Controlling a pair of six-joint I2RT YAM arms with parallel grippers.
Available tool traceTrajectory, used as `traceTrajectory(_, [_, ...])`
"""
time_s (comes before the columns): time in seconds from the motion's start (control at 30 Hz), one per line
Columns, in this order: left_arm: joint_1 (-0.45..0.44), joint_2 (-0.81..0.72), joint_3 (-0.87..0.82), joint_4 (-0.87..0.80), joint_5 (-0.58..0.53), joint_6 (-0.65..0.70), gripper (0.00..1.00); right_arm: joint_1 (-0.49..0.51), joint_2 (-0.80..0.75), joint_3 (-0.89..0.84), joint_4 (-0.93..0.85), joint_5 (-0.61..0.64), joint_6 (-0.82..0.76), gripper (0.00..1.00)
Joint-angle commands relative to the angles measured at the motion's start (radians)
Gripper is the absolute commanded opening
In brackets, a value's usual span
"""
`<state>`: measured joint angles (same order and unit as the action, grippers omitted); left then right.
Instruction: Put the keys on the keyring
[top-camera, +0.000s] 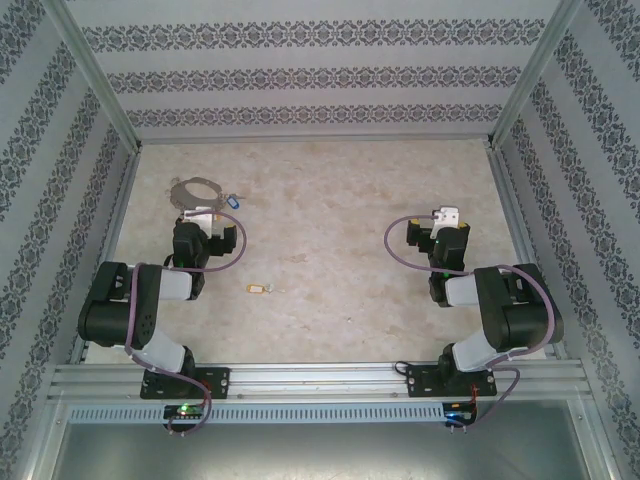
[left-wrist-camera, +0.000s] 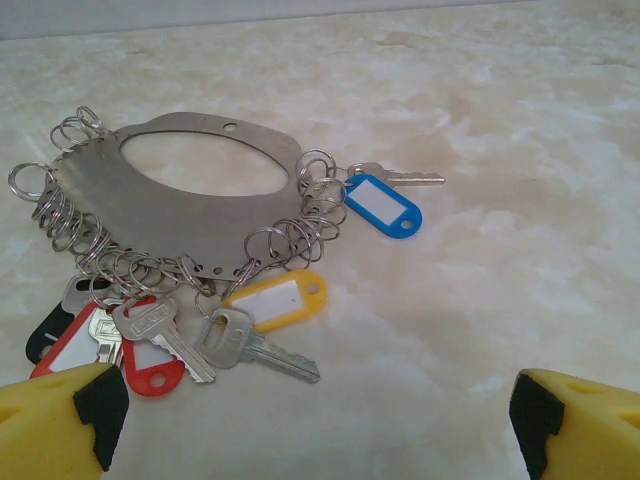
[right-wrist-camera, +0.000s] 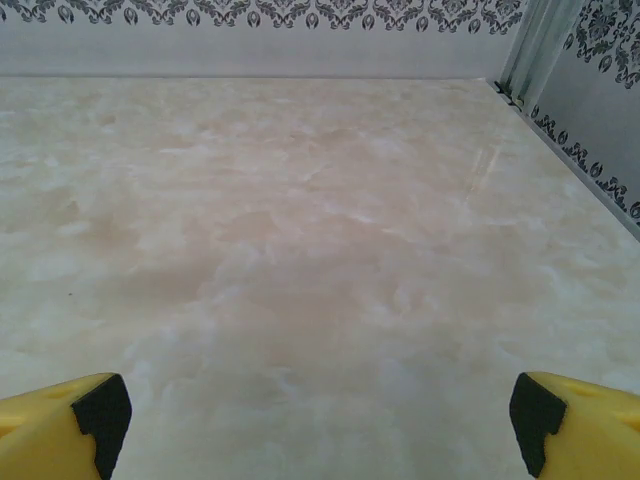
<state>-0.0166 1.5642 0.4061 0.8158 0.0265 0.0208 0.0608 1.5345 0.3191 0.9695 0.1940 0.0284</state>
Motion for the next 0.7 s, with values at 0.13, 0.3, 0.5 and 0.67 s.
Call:
traceTrajectory(0.13, [0.017, -0.004, 0.017, -0.004, 0.011, -0.016, 0.99, -0.007, -0.002, 0.019, 0.020, 0.012, 0.019, 0.98])
traceTrajectory(0.3, [0.017, -0.002, 0.017, -0.005, 0.012, -0.016, 0.99, -0.029, -0.005, 0.020, 0.009, -0.032, 0.033, 0.98])
traceTrajectory(0.5, [0.017, -0.003, 0.017, -0.004, 0.013, -0.016, 0.99, -0.030, -0.005, 0.019, 0.017, -0.043, 0.031, 0.98])
traceTrajectory(0.67, [0.019, -0.004, 0.019, -0.004, 0.008, -0.021, 0.99, -0.051, -0.008, 0.020, 0.025, -0.095, 0.043, 0.98])
